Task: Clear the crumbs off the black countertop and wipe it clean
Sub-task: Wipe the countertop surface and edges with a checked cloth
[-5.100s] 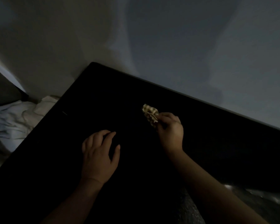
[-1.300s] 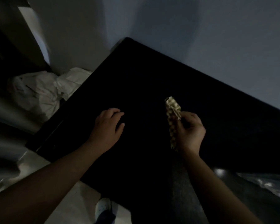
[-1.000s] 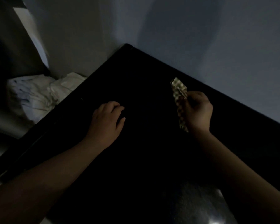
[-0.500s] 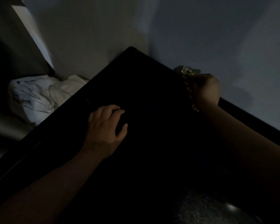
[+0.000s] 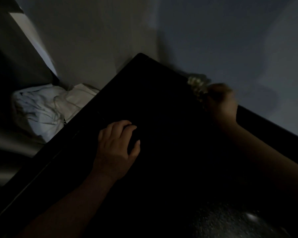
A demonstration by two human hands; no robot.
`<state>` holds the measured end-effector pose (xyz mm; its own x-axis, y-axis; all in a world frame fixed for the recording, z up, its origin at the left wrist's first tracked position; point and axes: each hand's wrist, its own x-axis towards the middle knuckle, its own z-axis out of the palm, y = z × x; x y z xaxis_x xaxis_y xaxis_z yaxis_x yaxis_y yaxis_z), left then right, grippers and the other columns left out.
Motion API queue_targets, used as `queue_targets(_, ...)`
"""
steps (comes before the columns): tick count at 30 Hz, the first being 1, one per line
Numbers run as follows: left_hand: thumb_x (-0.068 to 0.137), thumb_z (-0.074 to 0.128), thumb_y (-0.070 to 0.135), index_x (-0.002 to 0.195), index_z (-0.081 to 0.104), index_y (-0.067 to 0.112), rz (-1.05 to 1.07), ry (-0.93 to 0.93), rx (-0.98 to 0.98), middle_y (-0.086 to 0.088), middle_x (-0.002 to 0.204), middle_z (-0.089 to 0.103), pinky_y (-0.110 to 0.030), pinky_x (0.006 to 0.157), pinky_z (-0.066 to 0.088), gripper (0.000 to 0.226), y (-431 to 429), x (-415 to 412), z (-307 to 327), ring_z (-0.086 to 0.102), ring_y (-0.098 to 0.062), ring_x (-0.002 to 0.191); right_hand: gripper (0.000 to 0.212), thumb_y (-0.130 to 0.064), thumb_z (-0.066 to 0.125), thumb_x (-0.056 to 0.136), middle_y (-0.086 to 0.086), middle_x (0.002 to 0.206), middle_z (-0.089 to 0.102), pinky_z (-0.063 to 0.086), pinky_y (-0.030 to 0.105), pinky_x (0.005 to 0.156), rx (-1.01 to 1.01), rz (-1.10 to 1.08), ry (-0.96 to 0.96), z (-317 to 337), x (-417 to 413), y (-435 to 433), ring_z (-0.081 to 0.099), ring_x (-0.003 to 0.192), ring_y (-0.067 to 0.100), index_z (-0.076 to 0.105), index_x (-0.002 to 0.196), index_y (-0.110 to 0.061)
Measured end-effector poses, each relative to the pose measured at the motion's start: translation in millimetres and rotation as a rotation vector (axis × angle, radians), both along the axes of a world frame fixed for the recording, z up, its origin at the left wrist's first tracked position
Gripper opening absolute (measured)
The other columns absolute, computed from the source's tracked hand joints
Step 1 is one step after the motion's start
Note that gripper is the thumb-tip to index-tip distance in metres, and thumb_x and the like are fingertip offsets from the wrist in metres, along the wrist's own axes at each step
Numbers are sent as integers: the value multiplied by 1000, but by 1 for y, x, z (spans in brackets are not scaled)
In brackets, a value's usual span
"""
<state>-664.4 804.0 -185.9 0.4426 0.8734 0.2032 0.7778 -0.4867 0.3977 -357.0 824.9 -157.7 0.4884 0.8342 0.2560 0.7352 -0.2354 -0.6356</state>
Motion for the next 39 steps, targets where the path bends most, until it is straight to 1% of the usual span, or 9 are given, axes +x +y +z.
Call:
queue_targets(5, 86, 47, 42, 118, 57, 20, -14, 13, 11, 1, 124, 51, -36, 95, 30, 40, 0, -1, 1, 45, -21, 114, 28, -19, 61, 88, 16, 116, 64, 46, 36, 87, -115, -178, -23, -6, -6, 21, 59, 105, 34, 68, 112, -4)
queue_targets(11, 83, 47, 42, 116, 58, 20, 9, -9, -28, 1, 123, 52, -36, 96, 29, 41, 0, 0, 4, 45, -20, 115, 16, -13, 66, 86, 15, 104, 68, 48, 32, 85, -81, 161, -60, -5, -34, 8, 63, 98, 29, 73, 97, -3)
queue_targets(16, 83, 45, 43, 117, 57, 20, -9, 0, -41, 1, 125, 51, -40, 97, 31, 43, 1, -1, 4, 43, -20, 116, 19, -21, 63, 87, 8, 103, 69, 47, 28, 81, -31, -119, 62, -2, -27, 1, 63, 97, 29, 71, 93, -6)
queue_targets(19, 85, 43, 44, 120, 54, 21, -28, 14, -57, 1, 127, 49, -39, 97, 30, 43, 2, -2, 3, 42, -21, 117, 23, -25, 68, 87, 9, 111, 67, 43, 27, 83, -68, -41, -63, -15, -52, -17, 59, 102, 31, 74, 99, -6)
queue_targets(23, 86, 43, 43, 120, 53, 22, -27, 31, -47, 2, 127, 47, -40, 97, 31, 42, 2, -2, 2, 41, -20, 118, 17, -17, 72, 82, 3, 105, 68, 37, 19, 78, -30, 109, -66, -20, -83, -48, 59, 94, 23, 75, 98, -13)
queue_targets(26, 86, 44, 42, 119, 51, 23, -38, 21, -37, 3, 127, 46, -41, 98, 32, 39, 3, -3, 1, 40, -20, 118, 14, -17, 71, 83, 5, 101, 69, 46, 27, 80, -65, 189, -50, -9, -76, -44, 62, 93, 25, 76, 94, -10)
queue_targets(30, 87, 44, 43, 119, 51, 23, -32, 20, -9, 3, 125, 46, -40, 98, 32, 38, 2, -3, -2, 40, -19, 117, 23, -30, 68, 85, 4, 101, 67, 50, 33, 82, -75, 6, -21, -5, -72, -41, 62, 94, 26, 75, 93, -10)
queue_targets(35, 87, 47, 40, 120, 56, 18, -65, -11, -58, -1, 126, 50, -42, 99, 34, 40, 2, -6, 6, 43, -23, 119, 17, -18, 71, 83, 4, 103, 67, 40, 22, 82, -36, 54, -47, -18, -117, -76, 59, 95, 24, 75, 98, -11)
queue_targets(39, 85, 52, 26, 112, 64, 14, -159, -167, -137, -1, 115, 57, -43, 93, 43, 32, -3, -24, 24, 50, -22, 110, 19, -11, 70, 83, 5, 104, 67, 38, 19, 84, -32, 50, -13, -15, -126, -83, 58, 97, 25, 75, 101, -9)
